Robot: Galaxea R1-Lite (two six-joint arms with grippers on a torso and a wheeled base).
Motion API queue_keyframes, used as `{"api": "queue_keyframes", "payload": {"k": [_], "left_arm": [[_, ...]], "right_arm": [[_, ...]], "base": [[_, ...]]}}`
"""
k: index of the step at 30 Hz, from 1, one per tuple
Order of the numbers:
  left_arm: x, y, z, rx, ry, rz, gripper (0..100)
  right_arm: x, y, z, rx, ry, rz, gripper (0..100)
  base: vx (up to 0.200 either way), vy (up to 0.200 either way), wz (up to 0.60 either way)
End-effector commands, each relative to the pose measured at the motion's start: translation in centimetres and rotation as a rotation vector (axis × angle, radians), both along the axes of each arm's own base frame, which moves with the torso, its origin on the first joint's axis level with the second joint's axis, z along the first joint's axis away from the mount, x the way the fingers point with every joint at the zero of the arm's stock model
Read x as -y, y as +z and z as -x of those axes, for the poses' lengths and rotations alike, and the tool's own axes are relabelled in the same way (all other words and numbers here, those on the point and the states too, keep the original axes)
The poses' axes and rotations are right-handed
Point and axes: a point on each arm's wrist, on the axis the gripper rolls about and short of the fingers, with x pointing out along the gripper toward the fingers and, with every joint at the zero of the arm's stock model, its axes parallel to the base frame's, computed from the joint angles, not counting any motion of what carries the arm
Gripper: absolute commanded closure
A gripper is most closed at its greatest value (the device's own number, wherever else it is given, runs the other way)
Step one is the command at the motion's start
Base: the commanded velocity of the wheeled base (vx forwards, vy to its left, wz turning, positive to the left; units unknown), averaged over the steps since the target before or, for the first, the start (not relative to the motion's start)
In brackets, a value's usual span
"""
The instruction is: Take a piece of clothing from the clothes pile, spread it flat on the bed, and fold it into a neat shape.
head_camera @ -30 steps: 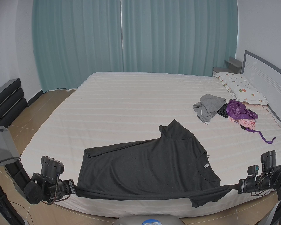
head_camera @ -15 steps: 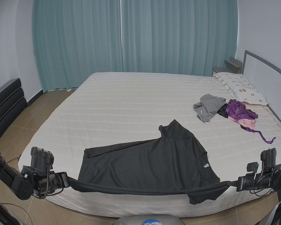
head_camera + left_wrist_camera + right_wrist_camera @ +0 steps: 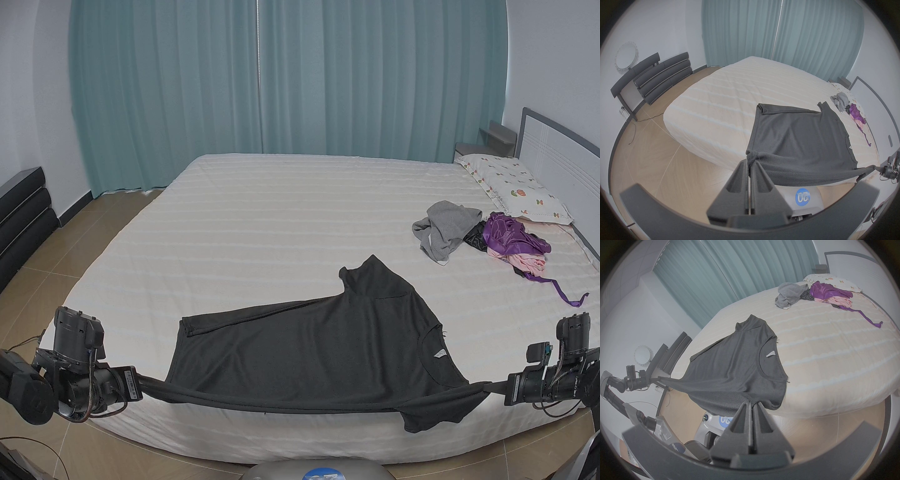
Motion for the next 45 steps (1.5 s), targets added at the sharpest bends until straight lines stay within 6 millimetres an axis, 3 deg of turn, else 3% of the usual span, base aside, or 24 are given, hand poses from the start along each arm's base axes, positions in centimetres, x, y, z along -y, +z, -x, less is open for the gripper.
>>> {"api": "queue_keyframes", "payload": {"k": [1,5,13,19,29,39,45], "left_arm": [[0.1,-1.3,-0.6,-0.059,-0.001,-0.008,100],[0.3,-1.9,-1.3,-0.082,0.000,-0.012,100],[0.9,-1.7,-4.6,-0.048,0.017,0.014,100],[0.7,-2.7,-6.3,-0.072,0.039,0.010,100],[0.7,-2.6,-6.9,-0.067,0.035,0.022,100],[0.6,-3.5,-7.1,-0.099,0.037,0.019,100],[0.6,-3.8,-7.9,-0.099,0.042,0.020,100]], "right_arm": [[-0.1,-0.1,-0.6,0.000,0.007,-0.002,100],[-0.1,0.1,-1.5,0.012,0.005,-0.006,100],[-0.1,1.3,-5.0,0.072,-0.031,-0.037,100],[-1.0,0.2,-6.4,0.036,-0.025,-0.032,100],[-0.9,0.8,-7.4,0.068,-0.039,-0.040,100],[-1.1,-0.9,-7.5,-0.003,-0.040,-0.041,100],[-1.1,-0.6,-8.4,0.019,-0.043,-0.044,100]], "base": [[0.000,0.000,0.00],[0.000,0.000,0.00],[0.000,0.000,0.00],[0.000,0.000,0.00],[0.000,0.000,0.00],[0.000,0.000,0.00],[0.000,0.000,0.00]]}}
